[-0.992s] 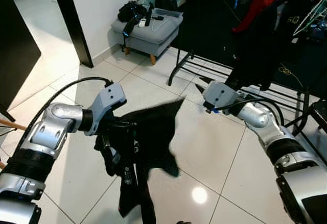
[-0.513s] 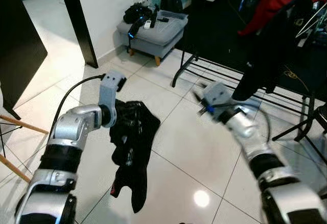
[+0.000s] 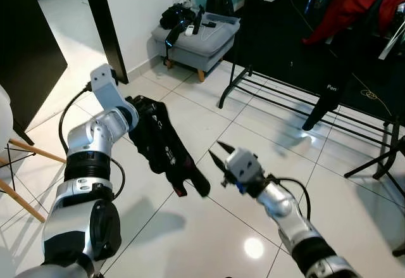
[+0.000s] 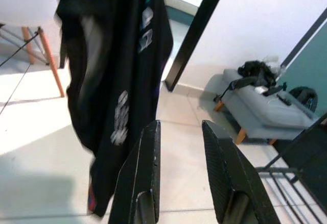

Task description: Hang hanger

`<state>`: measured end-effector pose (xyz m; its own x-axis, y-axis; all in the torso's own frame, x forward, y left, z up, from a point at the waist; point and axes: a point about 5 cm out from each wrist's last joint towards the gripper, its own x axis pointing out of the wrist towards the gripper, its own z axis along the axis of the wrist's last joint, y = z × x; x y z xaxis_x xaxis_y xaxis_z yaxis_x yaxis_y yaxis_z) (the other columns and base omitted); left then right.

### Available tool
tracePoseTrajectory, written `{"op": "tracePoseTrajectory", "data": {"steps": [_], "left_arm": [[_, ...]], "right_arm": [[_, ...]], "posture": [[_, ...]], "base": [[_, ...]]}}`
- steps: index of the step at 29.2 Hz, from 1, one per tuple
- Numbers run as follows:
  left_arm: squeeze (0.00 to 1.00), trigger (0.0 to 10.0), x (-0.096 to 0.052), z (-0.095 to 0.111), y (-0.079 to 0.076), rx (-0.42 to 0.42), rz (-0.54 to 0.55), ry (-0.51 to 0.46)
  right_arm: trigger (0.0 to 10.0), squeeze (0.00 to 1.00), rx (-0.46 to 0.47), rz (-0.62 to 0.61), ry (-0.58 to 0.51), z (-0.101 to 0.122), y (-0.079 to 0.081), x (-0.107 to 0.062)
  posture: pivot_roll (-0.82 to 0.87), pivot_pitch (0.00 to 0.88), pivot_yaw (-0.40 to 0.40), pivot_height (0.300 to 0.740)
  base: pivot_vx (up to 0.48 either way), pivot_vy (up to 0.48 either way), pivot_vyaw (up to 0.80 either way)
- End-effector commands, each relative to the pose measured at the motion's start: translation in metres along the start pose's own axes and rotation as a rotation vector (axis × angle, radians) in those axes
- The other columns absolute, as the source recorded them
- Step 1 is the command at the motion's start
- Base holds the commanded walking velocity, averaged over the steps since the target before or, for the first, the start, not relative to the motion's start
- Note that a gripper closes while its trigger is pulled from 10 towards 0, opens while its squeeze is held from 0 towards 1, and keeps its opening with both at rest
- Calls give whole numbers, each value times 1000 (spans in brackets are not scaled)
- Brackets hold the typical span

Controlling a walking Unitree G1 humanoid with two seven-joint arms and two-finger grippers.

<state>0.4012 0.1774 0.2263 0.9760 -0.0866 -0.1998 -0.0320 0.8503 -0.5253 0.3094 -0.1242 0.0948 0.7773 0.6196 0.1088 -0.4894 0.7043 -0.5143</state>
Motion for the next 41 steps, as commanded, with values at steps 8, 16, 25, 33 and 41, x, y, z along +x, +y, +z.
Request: {"op": "tracePoseTrajectory", "data": {"steps": [8, 16, 25, 33, 41], "left_arm": [[0, 0, 2, 18, -32, -87, -34, -8], [0, 0, -1, 33, -55, -76, -38, -58], [0, 1451, -11, -4, -75, 335, -233, -6], [0, 0, -19, -33, -79, 388, -260, 61], [0, 0, -33, -18, -106, 218, -345, 73]], "right_arm": [[10000, 1000, 154, 94, 120, -17, 50, 1], [10000, 0, 53, 112, 146, -9, 65, 26], [10000, 0, 136, 62, 99, 9, 61, 50], [10000, 0, 138, 128, 102, 7, 67, 45], [10000, 0, 19, 81, 119, 1, 60, 40]], "posture": [[-32, 160, 62, 740], [-18, 158, 61, 740], [-21, 157, 58, 740], [-26, 158, 53, 740], [-27, 145, 55, 740]], "base": [[0, 0, 0], [0, 0, 0], [0, 0, 0], [0, 0, 0], [0, 0, 0]]}}
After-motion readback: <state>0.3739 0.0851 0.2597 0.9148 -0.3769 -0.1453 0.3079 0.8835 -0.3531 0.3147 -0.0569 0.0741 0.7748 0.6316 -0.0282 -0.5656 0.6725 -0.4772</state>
